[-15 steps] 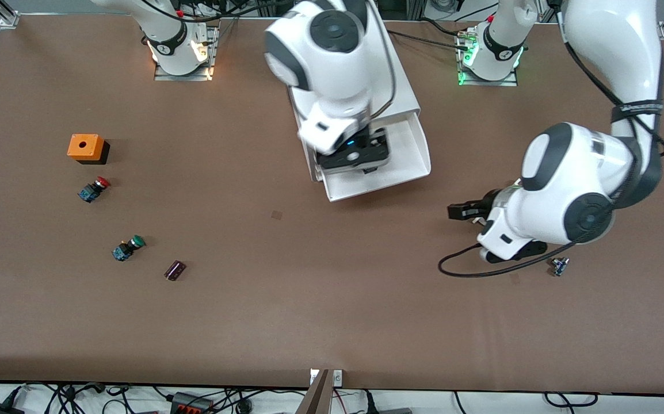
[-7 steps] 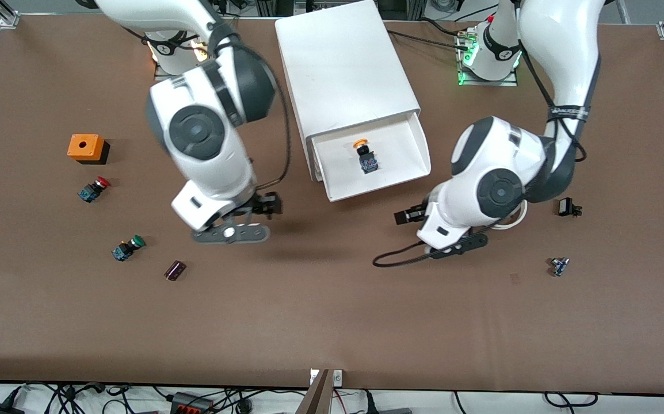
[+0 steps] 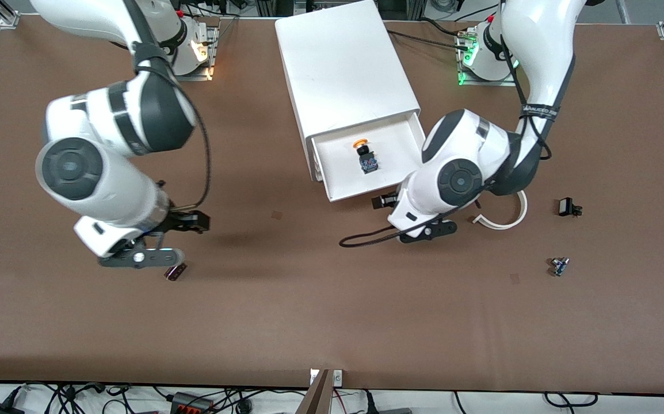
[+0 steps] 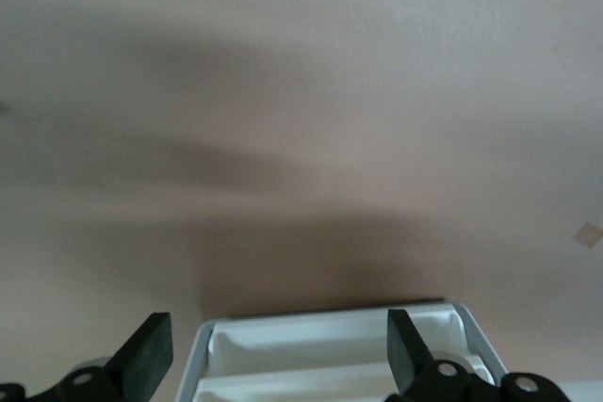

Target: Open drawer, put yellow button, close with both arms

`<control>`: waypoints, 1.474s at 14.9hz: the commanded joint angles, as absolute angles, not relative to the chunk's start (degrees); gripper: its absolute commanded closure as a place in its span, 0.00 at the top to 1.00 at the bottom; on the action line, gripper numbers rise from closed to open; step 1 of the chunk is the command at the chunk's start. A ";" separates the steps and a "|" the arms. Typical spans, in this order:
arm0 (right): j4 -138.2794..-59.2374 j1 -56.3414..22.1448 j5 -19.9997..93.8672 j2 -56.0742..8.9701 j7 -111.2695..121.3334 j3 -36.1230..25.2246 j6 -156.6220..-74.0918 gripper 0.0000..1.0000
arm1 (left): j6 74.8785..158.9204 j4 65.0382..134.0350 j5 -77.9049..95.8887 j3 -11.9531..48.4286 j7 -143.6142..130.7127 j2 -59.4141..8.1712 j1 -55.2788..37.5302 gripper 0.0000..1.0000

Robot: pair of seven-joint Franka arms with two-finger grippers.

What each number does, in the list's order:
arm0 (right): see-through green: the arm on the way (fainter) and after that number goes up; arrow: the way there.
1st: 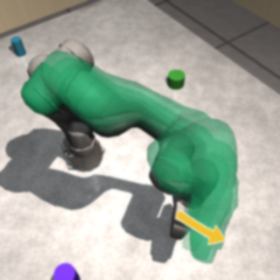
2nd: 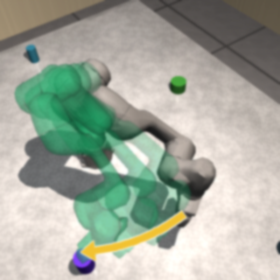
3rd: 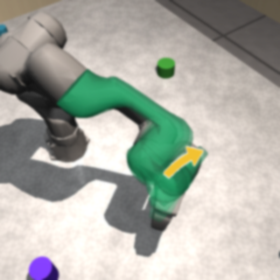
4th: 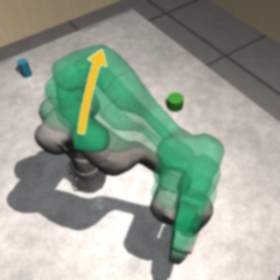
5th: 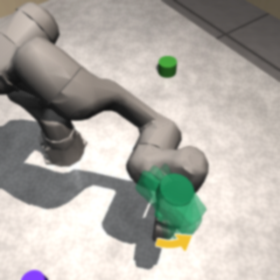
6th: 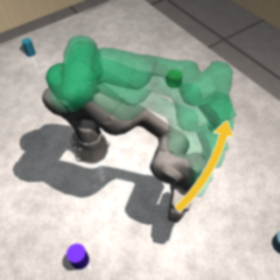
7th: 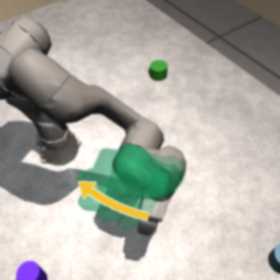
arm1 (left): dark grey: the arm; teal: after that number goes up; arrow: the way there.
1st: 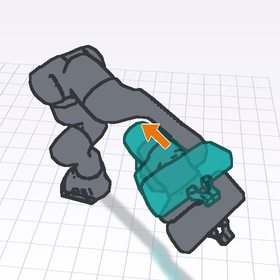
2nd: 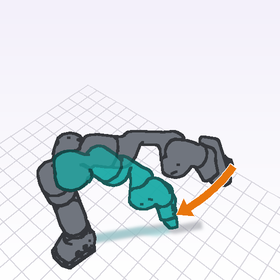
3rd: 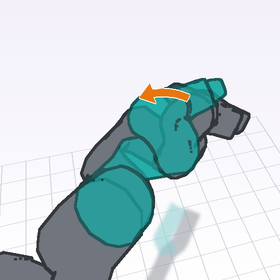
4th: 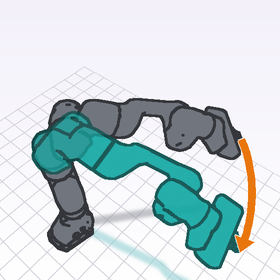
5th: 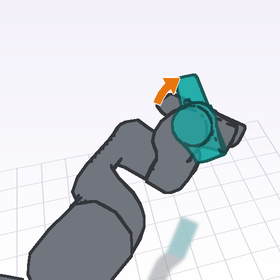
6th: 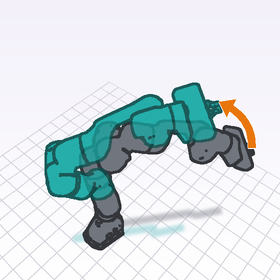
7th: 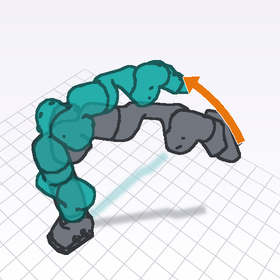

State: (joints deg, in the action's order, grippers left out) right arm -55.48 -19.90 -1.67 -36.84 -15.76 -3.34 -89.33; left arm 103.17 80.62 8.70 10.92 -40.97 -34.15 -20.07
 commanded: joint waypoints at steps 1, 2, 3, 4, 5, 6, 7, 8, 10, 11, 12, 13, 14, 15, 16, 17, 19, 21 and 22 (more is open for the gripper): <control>-56.60 -17.33 -1.67 -33.84 -15.03 -2.55 -87.37 1.00 | 103.89 86.30 8.00 13.09 -43.76 -30.24 -19.86 1.00; -56.60 -16.44 -1.58 -33.84 -14.25 -2.55 -86.15 1.00 | 103.71 87.44 8.00 14.23 -44.73 -29.63 -19.78 1.00; -56.51 -15.83 -1.76 -33.66 -12.76 -2.64 -85.35 1.00 | 103.71 88.50 8.00 15.20 -45.69 -29.01 -19.78 1.00; -56.51 -15.21 -2.11 -33.40 -11.09 -2.72 -85.25 1.00 | 103.62 89.55 8.00 16.16 -46.57 -28.57 -19.78 1.00; -56.51 -14.16 -2.11 -32.96 -9.51 -2.72 -85.25 1.00 | 103.54 90.26 8.00 17.48 -47.54 -28.39 -19.78 1.00; -56.60 -13.11 -1.85 -32.52 -8.62 -2.64 -85.34 1.00 | 103.36 91.13 8.00 18.62 -48.59 -28.13 -19.78 1.00; -56.78 -11.88 -1.58 -31.82 -8.61 -2.55 -85.69 1.00 | 103.36 91.84 8.00 19.42 -49.21 -28.04 -19.78 1.00; -58.43 -10.39 -1.41 -30.69 -8.70 -2.46 -86.04 1.00 | 103.19 92.28 8.00 20.47 -49.83 -28.04 -19.78 1.00; -65.88 -9.23 -0.79 -25.78 -8.62 -2.46 -87.96 1.00 | 103.18 93.86 8.00 22.06 -52.02 -27.25 -19.69 1.00; -68.96 -8.01 -0.70 -23.58 -7.83 -2.46 -90.24 1.00 | 103.01 94.13 8.00 22.15 -52.03 -26.90 -19.77 1.00; -72.04 -6.78 -0.70 -21.47 -6.08 -2.29 -92.35 1.00 | 102.83 94.48 8.00 22.41 -52.38 -26.72 -19.86 1.00; -74.59 -5.20 -0.70 -19.71 -3.54 -2.20 -93.85 1.00 | 102.14 94.66 8.00 23.46 -53.51 -26.46 -19.78 1.00; -76.62 -3.18 -0.62 -18.30 -0.64 -2.02 -95.00 1.00 | 101.78 94.66 8.00 23.99 -54.57 -26.46 -19.69 1.00; -78.21 -1.60 -0.09 -16.98 1.56 -1.93 -95.27 1.00 | 101.26 94.66 8.00 23.99 -54.75 -26.46 -19.77 1.00; -78.92 -0.71 0.35 -16.18 3.41 -1.93 -95.19 1.00 | 100.81 94.66 8.00 24.08 -54.76 -26.37 -19.78 1.00; -79.01 -0.44 0.35 -15.56 4.30 -2.02 -94.66 1.00 | 100.72 94.66 7.91 24.08 -54.67 -26.37 -19.78 1.00; -79.28 0.17 0.26 -14.42 4.31 -1.85 -94.48 1.00 | 100.90 93.96 7.21 24.00 -54.32 -26.54 -19.78 1.00; -80.24 0.61 0.18 -13.19 3.87 -0.88 -94.31 1.00 | 100.99 93.34 5.03 23.73 -53.88 -26.46 -19.08 1.00; -81.29 0.88 0.18 -12.31 3.61 -0.79 -94.31 1.00 | 100.81 91.77 2.23 23.56 -53.79 -26.37 -18.72 1.00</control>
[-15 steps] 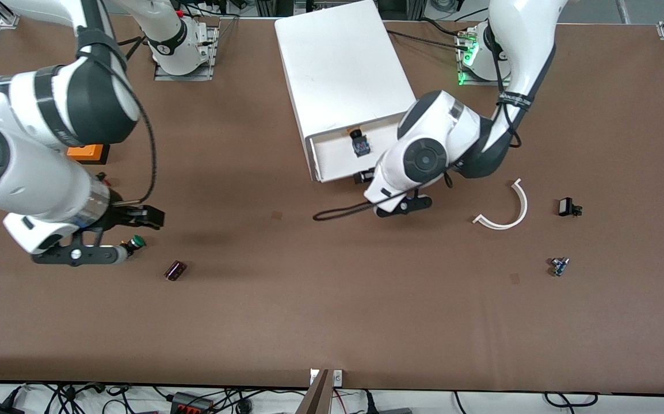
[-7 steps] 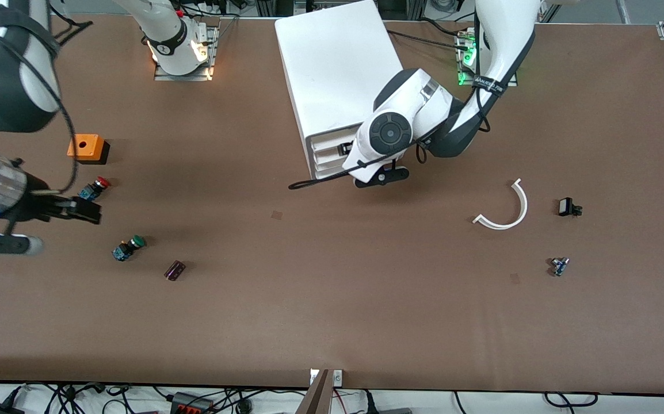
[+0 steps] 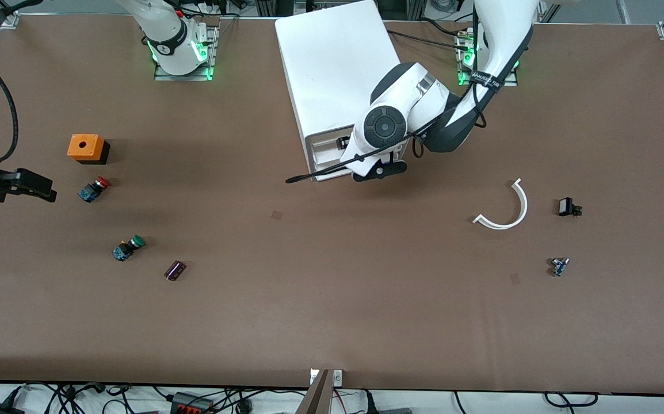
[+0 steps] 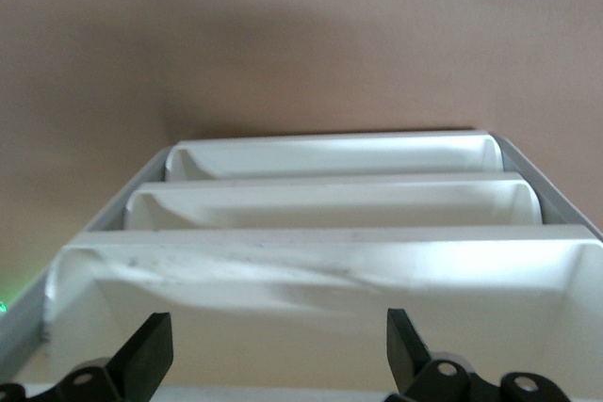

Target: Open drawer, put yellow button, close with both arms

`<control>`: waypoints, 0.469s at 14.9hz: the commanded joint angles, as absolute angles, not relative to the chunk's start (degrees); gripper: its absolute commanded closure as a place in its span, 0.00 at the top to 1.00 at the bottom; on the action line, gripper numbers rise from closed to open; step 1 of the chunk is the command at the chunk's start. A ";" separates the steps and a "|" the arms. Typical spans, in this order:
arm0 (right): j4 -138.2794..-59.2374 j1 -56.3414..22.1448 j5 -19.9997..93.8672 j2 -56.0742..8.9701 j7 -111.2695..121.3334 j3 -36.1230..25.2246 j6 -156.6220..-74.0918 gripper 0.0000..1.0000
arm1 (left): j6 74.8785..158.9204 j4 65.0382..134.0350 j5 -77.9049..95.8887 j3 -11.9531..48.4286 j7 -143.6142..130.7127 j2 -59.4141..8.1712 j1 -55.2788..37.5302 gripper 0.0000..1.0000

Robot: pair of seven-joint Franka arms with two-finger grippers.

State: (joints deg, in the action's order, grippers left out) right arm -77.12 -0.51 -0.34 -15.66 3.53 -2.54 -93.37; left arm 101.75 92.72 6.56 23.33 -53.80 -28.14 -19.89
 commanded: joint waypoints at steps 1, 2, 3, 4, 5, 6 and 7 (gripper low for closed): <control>-82.43 0.88 0.18 -11.52 3.34 -0.79 -94.31 1.00 | 100.55 90.19 -0.67 23.47 -53.79 -26.45 -18.55 1.00; -83.22 0.79 0.18 -11.08 2.56 -0.88 -94.31 1.00 | 99.76 89.22 -3.84 23.38 -53.62 -26.37 -18.02 1.00; -84.10 0.62 0.00 -10.47 1.77 -1.14 -94.39 1.00 | 99.15 87.99 -7.00 23.55 -51.96 -26.37 -17.23 1.00; -84.72 0.53 0.00 -10.11 1.58 -1.23 -94.39 1.00 | 98.36 86.85 -8.86 23.55 -48.03 -26.37 -16.18 1.00; -85.60 0.61 -0.17 -9.50 1.67 -1.23 -94.83 1.00 | 97.22 85.53 -9.40 23.47 -43.46 -26.28 -14.87 1.00; -85.69 0.62 -0.35 -9.32 1.93 -1.23 -94.83 1.00 | 95.38 83.95 -9.49 23.38 -40.20 -25.93 -12.94 1.00; -85.87 0.53 -0.44 -9.06 1.93 -1.14 -94.92 1.00 | 93.19 82.37 -9.49 23.64 -37.73 -25.41 -11.09 1.00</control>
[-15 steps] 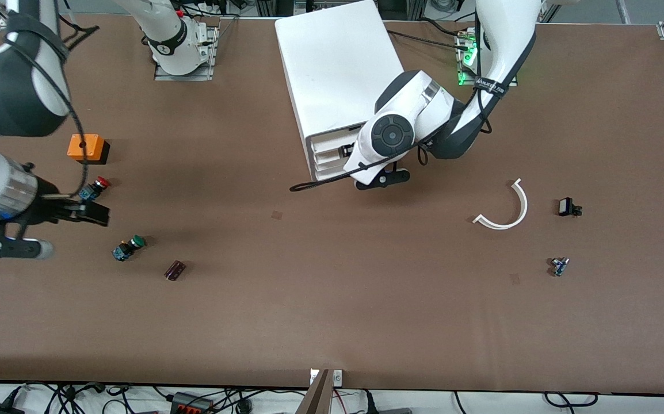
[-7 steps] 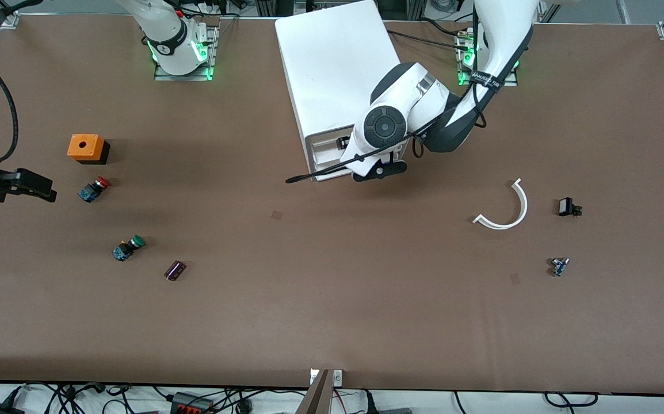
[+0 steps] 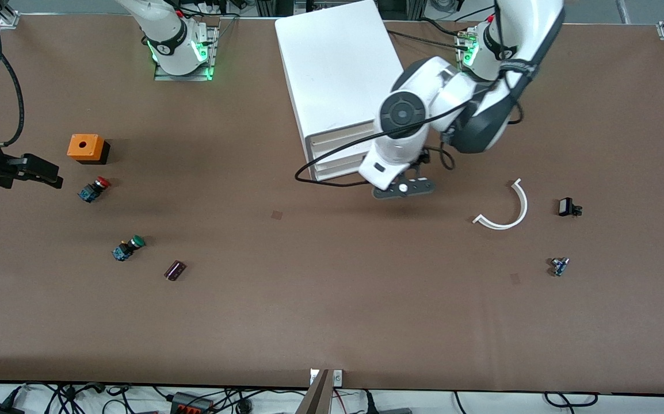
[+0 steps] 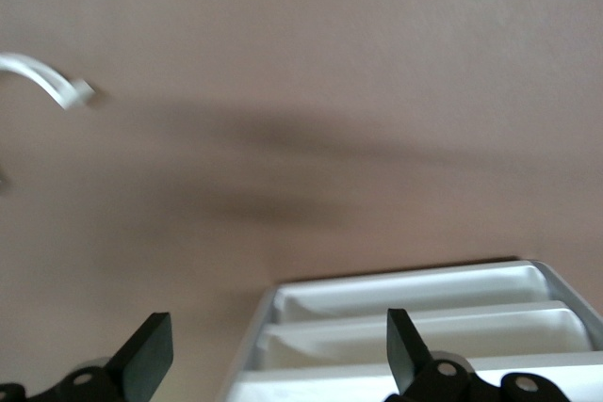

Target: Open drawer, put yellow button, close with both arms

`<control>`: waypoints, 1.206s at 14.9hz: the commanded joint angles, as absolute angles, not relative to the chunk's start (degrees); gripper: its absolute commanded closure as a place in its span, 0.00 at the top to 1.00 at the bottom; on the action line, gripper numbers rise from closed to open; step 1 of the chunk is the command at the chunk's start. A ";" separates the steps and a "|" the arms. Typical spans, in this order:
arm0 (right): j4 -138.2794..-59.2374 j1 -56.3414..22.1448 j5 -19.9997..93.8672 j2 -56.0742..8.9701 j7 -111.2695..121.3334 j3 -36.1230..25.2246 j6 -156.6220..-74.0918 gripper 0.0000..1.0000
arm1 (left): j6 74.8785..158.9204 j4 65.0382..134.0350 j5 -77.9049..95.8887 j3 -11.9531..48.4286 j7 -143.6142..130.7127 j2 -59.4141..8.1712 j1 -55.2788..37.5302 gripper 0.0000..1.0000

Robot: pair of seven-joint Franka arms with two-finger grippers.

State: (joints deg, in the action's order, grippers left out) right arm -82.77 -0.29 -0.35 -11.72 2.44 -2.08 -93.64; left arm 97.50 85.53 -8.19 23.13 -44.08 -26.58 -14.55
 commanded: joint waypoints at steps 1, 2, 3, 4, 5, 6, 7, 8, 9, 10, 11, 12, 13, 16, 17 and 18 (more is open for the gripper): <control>-86.39 0.53 -0.44 -8.79 1.85 -1.14 -94.57 1.00 | 91.51 81.22 -9.41 23.90 -35.18 -24.70 -8.81 1.00; -88.57 0.53 -0.44 -7.48 1.85 -1.14 -95.09 1.00 | 90.54 80.43 -9.32 24.17 -33.42 -23.91 -6.96 1.00; -90.51 0.61 -0.44 -6.08 1.76 -1.14 -95.36 1.00 | 89.05 79.98 -9.32 23.91 -31.31 -22.25 -5.90 1.00; -92.53 0.62 -0.53 -4.50 1.84 -1.14 -95.71 1.00 | 87.38 79.89 -9.32 23.82 -28.33 -20.84 -4.50 1.00; -94.11 0.70 -0.53 -3.09 1.85 -1.14 -95.80 1.00 | 86.49 79.72 -9.14 23.99 -25.43 -19.70 -2.57 1.00; -95.70 0.70 -0.53 -1.86 2.02 -1.14 -96.32 1.00 | 86.31 79.72 -8.62 24.17 -22.88 -18.47 -0.37 1.00; -97.28 0.70 -0.61 -0.71 2.11 -1.14 -97.11 1.00 | 86.22 79.80 -8.44 24.08 -20.24 -17.06 1.82 1.00; -98.34 0.70 -1.14 -0.01 2.11 -1.14 -97.64 1.00 | 86.22 80.59 -7.57 23.56 -16.82 -14.44 2.54 1.00; -98.70 0.70 -1.40 0.17 2.02 -1.14 -97.73 1.00 | 86.05 81.38 -7.30 22.95 -13.13 -12.76 3.42 1.00; -99.14 0.70 -1.41 0.35 2.02 -1.14 -97.82 1.00 | 86.04 82.26 -6.60 21.81 -9.62 -11.44 4.30 1.00; -99.05 0.70 -1.75 0.35 2.28 -1.14 -97.65 1.00 | 86.13 82.96 -4.76 19.10 -7.23 -9.77 4.22 1.00; -99.05 0.62 -2.11 0.35 2.46 -1.14 -97.04 1.00 | 86.74 85.75 -1.53 14.81 -4.77 -7.32 3.52 1.00; -99.05 0.70 -2.11 0.44 2.46 -1.14 -96.07 1.00 | 87.88 88.65 1.46 11.02 -1.18 -4.77 2.30 1.00; -98.70 0.62 -1.67 0.53 1.58 -1.06 -94.92 1.00 | 97.26 98.76 2.28 6.43 4.84 1.57 1.93 1.00; -98.70 0.53 -1.84 0.70 1.58 -0.97 -95.10 1.00 | 101.82 101.57 2.29 5.46 3.88 3.24 1.85 1.00; -98.70 0.61 -2.02 0.70 1.76 -0.88 -95.36 1.00 | 104.04 102.91 2.37 5.28 2.39 3.86 1.85 1.00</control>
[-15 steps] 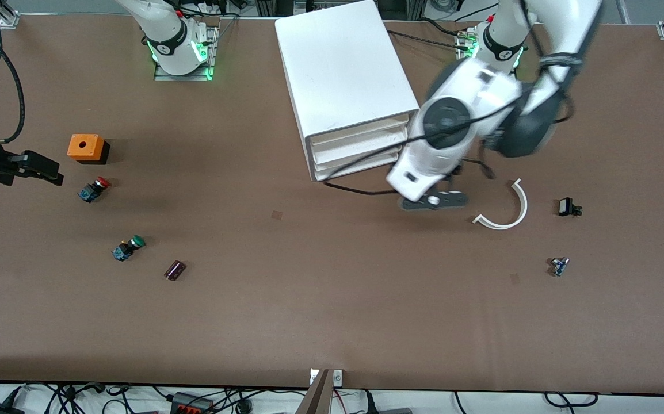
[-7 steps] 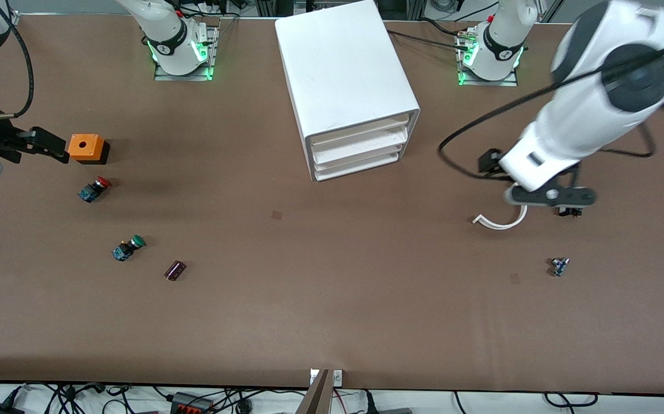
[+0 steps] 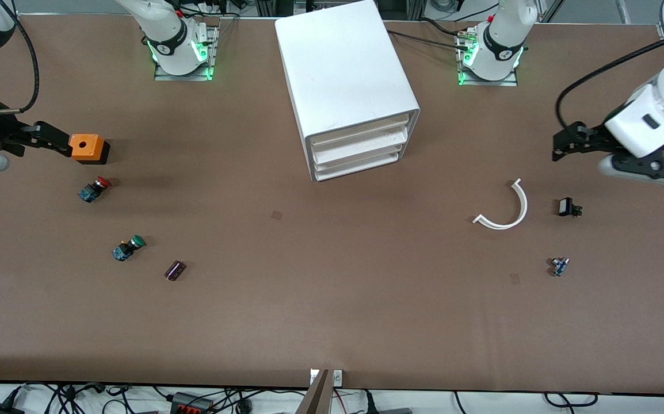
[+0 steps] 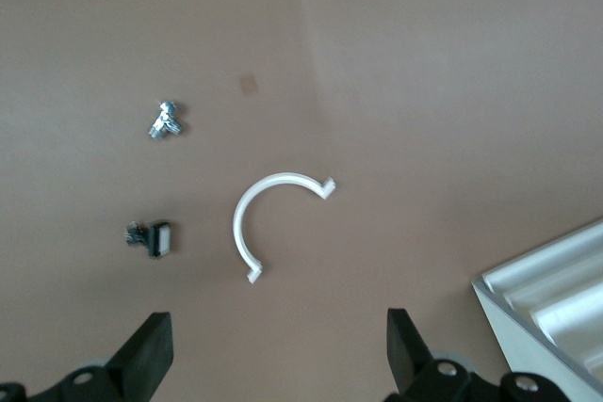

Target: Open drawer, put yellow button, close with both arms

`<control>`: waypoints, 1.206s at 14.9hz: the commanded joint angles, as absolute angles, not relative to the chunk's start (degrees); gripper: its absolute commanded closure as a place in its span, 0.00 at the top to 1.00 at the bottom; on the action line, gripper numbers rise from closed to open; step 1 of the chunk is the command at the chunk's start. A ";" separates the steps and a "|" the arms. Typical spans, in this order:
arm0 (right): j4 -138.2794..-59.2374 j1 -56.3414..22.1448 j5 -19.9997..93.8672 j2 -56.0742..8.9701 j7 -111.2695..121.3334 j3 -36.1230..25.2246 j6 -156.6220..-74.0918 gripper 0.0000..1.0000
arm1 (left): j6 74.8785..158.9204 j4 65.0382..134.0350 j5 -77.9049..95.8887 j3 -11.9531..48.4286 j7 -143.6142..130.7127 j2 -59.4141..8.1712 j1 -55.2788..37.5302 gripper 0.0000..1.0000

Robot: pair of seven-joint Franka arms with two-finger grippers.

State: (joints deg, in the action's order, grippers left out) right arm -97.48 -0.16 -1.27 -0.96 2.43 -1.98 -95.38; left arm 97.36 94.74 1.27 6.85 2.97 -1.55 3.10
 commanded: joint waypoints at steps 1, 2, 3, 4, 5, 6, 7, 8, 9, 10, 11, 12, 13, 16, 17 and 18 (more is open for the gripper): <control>-98.79 0.62 -2.11 0.70 2.45 -0.88 -95.80 1.00 | 105.11 103.70 2.29 5.19 0.89 3.95 1.85 1.00; -98.96 0.62 -2.11 0.62 2.46 -0.88 -96.15 1.00 | 105.03 104.15 2.20 5.19 -0.17 4.04 1.85 1.00; -99.14 0.62 -2.11 0.62 2.46 -0.97 -96.50 1.00 | 104.77 104.50 2.11 5.19 0.26 4.65 1.85 1.00; -99.14 0.62 -2.11 0.62 2.46 -0.88 -96.42 1.00 | 103.98 104.59 2.02 5.19 0.26 5.01 1.93 1.00; -99.14 0.62 -2.11 0.62 2.55 -0.88 -96.42 1.00 | 103.19 104.59 2.11 5.10 1.22 5.01 1.93 1.00; -99.14 0.62 -2.11 0.53 2.55 -0.88 -96.42 1.00 | 103.10 104.59 2.02 5.18 2.27 5.01 1.93 1.00; -99.14 0.62 -2.11 0.53 2.55 -0.88 -96.42 1.00 | 102.49 104.07 2.02 5.19 2.46 4.66 2.02 1.00; -99.05 0.62 -2.11 0.61 2.55 -0.88 -96.42 1.00 | 101.44 103.54 2.02 5.79 2.46 4.40 2.11 1.00; -99.05 0.62 -2.11 0.62 2.55 -0.88 -96.33 1.00 | 101.08 103.36 1.93 5.97 2.03 4.39 2.11 1.00; -99.05 0.62 -2.11 0.62 2.55 -0.88 -96.33 1.00 | 100.90 103.19 1.93 6.06 2.02 4.39 2.20 1.00; -99.05 0.62 -2.11 0.53 2.55 -0.88 -96.33 1.00 | 100.12 103.18 1.93 6.06 2.02 4.31 2.37 1.00; -98.97 0.62 -2.11 0.44 2.55 -0.88 -96.50 1.00 | 99.50 103.10 1.93 5.98 1.85 4.31 2.37 1.00; -98.79 0.62 -2.11 0.35 2.55 -0.88 -96.59 1.00 | 99.49 103.01 1.93 6.06 1.85 4.22 2.37 1.00; -98.79 0.61 -2.11 0.35 2.46 -0.79 -96.68 1.00 | 99.14 103.01 1.93 6.15 1.93 4.31 2.37 1.00; -98.70 0.62 -2.02 0.35 2.46 -0.79 -96.59 1.00 | 99.05 102.92 1.93 6.15 1.93 4.22 2.37 1.00; -98.61 0.53 -2.11 0.44 2.46 -0.79 -96.59 1.00 | 98.79 103.01 1.93 6.15 2.02 4.22 2.37 1.00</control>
State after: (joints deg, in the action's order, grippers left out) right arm -97.53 -0.16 -1.30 -0.87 2.44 -1.71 -96.01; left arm 99.95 102.69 1.32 6.13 1.29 3.22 2.35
